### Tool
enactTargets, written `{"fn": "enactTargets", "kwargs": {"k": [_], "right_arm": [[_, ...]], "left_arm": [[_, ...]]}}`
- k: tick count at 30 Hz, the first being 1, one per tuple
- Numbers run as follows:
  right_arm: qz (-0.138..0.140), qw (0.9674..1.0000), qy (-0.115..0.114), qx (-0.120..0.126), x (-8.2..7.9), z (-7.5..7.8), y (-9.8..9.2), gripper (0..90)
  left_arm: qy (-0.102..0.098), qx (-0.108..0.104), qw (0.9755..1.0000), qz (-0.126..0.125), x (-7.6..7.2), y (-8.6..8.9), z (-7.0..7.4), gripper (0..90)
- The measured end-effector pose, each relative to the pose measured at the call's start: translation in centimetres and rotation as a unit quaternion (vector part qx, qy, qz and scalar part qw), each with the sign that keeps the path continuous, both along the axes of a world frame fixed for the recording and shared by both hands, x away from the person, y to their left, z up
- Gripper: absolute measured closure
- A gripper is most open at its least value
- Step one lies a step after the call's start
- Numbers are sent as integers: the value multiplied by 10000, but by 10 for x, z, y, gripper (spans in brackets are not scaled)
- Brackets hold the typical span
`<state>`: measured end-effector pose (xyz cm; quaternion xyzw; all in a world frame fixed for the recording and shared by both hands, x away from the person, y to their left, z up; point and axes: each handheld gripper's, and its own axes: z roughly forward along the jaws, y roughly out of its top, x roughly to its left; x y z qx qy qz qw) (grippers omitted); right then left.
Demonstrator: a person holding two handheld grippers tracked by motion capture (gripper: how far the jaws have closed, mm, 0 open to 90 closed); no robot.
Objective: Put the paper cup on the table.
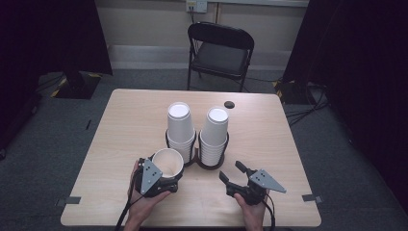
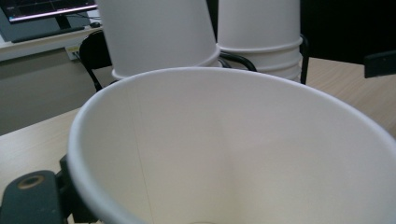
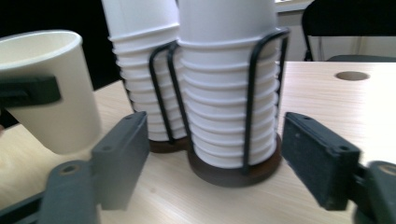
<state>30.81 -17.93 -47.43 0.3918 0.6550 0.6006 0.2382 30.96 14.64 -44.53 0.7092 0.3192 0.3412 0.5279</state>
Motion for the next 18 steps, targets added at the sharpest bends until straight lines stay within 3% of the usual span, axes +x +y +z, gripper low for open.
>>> {"fn": "enactTargets", "kwargs": {"k": [3,7,11,18], "right_arm": [[-124,9997,80,-178,0,-4,-3,172],[-159,9996,223,-121,0,-9,-7,147],[-442,9984,318,-142,0,-13,-10,132],[-693,9971,174,-267,0,-19,-12,133]], "left_arm": [[75,-143,9998,125,4,8,0,104],[100,-274,9994,200,8,18,2,104],[112,-265,9990,333,14,27,4,105],[217,-326,9979,509,30,40,9,100]]}}
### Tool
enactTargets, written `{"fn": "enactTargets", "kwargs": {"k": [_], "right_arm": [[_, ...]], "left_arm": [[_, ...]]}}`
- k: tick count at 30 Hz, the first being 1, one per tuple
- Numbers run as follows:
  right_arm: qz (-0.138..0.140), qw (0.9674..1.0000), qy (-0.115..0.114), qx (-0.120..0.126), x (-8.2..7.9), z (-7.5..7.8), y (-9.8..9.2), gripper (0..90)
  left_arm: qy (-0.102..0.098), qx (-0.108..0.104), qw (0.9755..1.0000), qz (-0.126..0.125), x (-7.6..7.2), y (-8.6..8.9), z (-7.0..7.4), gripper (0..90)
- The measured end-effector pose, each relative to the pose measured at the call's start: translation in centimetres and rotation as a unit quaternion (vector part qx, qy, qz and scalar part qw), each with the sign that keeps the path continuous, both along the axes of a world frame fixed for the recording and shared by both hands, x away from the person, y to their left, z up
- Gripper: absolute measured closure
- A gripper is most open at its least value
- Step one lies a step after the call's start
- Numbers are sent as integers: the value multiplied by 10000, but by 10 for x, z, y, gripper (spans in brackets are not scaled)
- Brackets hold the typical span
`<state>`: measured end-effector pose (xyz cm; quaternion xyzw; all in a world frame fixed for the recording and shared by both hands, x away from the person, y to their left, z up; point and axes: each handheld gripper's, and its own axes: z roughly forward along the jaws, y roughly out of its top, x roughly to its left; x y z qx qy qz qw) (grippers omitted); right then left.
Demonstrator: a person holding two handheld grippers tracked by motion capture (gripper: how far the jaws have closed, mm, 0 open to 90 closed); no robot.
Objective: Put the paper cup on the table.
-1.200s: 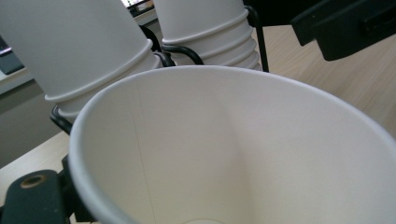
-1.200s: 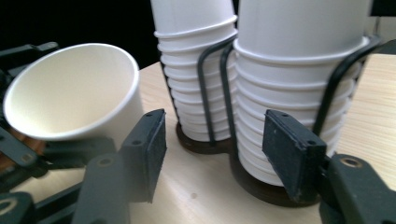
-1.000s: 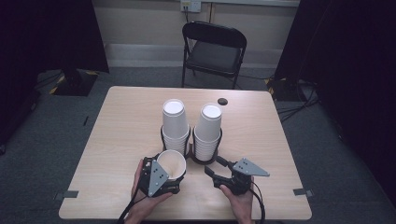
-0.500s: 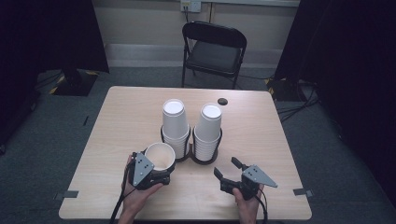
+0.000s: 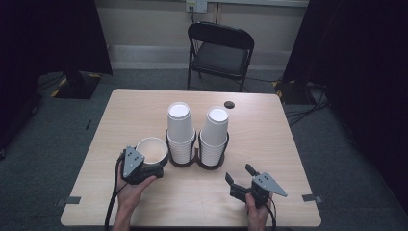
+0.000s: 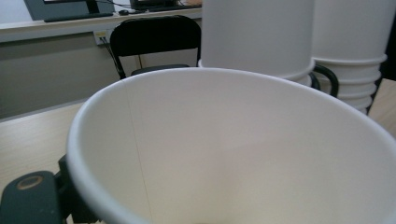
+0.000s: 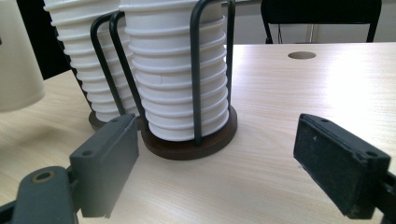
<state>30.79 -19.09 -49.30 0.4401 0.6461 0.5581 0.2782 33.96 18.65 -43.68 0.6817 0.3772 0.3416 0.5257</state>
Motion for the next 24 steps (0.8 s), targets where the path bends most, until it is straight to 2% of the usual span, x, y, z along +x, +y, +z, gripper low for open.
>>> {"fn": "enactTargets", "kwargs": {"k": [3,6,8,9,11,13,17,24], "right_arm": [[-94,9999,-42,-47,0,-2,0,134],[-97,9999,-77,-85,0,-2,1,133],[-70,9999,-87,-112,0,-2,3,133],[-79,9998,-102,-137,-1,-2,3,133],[-93,9998,-154,-130,-1,-2,2,133],[-141,9996,-218,-124,-2,-3,2,133],[-183,9994,-205,-226,-3,-2,5,133],[-211,9993,-234,-193,-3,-2,4,133]], "left_arm": [[40,-125,9998,115,7,5,1,99],[59,-138,9997,191,13,10,2,98],[157,-58,9997,177,18,12,3,96],[170,-93,9996,215,20,12,3,95],[117,-149,9997,179,23,13,4,96],[74,-86,9997,238,26,14,6,96],[101,-94,9996,265,33,16,8,95],[84,-289,9991,301,51,21,11,90]]}}
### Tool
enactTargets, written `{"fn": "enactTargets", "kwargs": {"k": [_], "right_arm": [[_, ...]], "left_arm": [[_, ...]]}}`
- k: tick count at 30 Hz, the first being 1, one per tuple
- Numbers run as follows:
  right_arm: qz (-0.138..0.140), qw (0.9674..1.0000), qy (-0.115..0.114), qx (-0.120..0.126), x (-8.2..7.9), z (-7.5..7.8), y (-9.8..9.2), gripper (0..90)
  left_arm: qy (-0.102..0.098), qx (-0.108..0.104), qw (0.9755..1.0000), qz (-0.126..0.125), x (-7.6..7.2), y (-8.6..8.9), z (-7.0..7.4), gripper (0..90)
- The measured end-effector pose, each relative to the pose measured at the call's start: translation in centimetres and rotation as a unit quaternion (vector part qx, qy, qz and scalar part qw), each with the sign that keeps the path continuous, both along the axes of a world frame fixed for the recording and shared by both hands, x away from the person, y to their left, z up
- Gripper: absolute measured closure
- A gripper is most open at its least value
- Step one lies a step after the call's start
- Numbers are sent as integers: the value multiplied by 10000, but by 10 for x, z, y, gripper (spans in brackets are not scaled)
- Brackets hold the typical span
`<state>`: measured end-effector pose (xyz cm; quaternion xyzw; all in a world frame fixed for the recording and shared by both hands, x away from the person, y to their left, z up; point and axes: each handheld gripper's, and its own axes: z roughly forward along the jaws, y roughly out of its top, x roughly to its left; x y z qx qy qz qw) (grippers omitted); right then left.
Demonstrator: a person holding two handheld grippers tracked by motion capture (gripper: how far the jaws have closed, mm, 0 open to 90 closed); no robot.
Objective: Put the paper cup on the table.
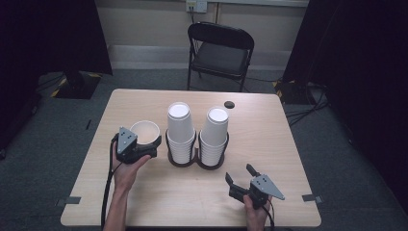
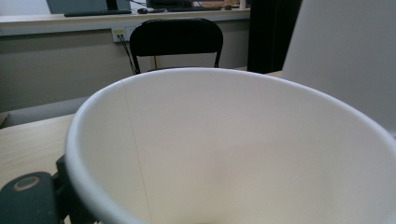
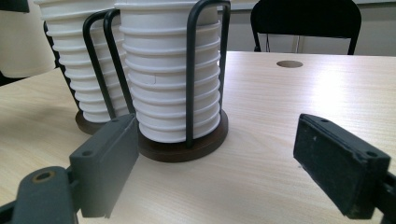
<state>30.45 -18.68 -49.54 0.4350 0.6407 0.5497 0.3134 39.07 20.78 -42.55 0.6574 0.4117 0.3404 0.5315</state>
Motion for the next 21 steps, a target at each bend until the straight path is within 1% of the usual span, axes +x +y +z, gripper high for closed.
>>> {"fn": "enactTargets", "kwargs": {"k": [1,3,5,7,10,11,12,15,16,17,19,21], "right_arm": [[7,10000,6,-3,0,0,0,133],[-17,10000,3,-48,0,0,1,133],[-30,10000,30,-61,0,0,1,133],[-30,10000,17,-57,0,0,1,134],[-32,10000,42,-43,0,0,1,134],[-33,10000,30,-60,0,0,1,134],[-41,10000,20,-73,-1,0,1,134],[-31,10000,12,-63,-1,0,1,134],[-43,10000,8,-55,-1,0,1,134],[-52,10000,15,-31,-1,0,0,134],[-22,10000,36,7,-1,0,0,134],[-9,10000,32,-8,-1,0,0,135]], "left_arm": [[-9,-128,9999,-1,4,1,0,89],[-40,-250,9997,30,9,3,-2,88],[-61,-251,9996,72,13,4,-4,87],[-14,-234,9997,114,18,4,-5,86],[-57,-225,9997,123,25,4,-7,85],[-6,-186,9997,159,29,4,-9,85],[-9,-202,9997,168,31,4,-10,86],[-3,-60,9999,152,38,0,-14,88],[9,-69,9999,145,40,0,-16,88],[52,-156,9998,125,42,-1,-18,88],[137,-243,9996,84,46,-1,-22,88],[210,-196,9995,122,49,-1,-26,88]]}}
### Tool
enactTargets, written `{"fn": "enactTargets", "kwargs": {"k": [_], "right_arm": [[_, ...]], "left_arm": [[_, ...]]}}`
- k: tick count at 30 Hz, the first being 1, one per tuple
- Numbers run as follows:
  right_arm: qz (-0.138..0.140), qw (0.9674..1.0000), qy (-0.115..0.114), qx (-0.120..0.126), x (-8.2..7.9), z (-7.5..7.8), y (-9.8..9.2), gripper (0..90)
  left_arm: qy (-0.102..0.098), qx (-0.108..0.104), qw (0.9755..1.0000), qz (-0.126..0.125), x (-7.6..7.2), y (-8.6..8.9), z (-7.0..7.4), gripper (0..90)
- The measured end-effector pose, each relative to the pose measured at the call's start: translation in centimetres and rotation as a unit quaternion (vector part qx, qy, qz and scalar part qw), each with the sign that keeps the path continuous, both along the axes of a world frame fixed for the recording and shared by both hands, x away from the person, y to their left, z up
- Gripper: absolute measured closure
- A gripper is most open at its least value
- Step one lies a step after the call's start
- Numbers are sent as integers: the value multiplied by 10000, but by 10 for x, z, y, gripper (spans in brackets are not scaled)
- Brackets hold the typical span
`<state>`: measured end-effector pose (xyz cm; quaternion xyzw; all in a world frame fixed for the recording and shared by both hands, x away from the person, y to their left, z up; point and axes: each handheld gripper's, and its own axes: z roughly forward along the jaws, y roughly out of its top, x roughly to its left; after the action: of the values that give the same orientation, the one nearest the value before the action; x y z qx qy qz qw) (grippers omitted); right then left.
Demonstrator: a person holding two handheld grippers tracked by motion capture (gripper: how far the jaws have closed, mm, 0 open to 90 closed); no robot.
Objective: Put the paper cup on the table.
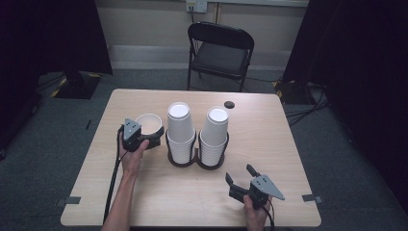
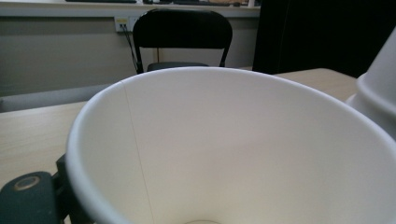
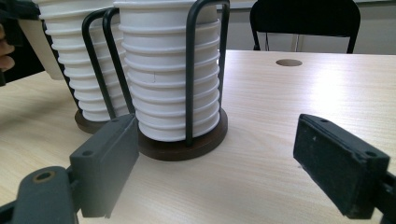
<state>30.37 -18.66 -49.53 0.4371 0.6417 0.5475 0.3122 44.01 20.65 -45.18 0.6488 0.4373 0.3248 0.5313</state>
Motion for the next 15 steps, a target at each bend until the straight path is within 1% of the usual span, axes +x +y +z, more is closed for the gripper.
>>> {"fn": "enactTargets", "kwargs": {"k": [4,5,7,9,12,15], "right_arm": [[17,10000,7,-21,0,0,0,135],[19,10000,8,-24,1,0,0,135],[21,10000,11,-33,1,0,0,135],[21,10000,33,-44,1,0,1,135],[29,10000,43,-36,1,0,0,135],[40,10000,33,-12,1,0,0,135]], "left_arm": [[131,98,9998,103,6,2,-7,87],[185,101,9996,161,7,3,-9,87],[251,72,9994,209,9,5,-13,88],[343,-30,9991,253,12,6,-18,87],[439,53,9987,233,14,4,-22,87],[533,114,9982,263,15,3,-28,82]]}}
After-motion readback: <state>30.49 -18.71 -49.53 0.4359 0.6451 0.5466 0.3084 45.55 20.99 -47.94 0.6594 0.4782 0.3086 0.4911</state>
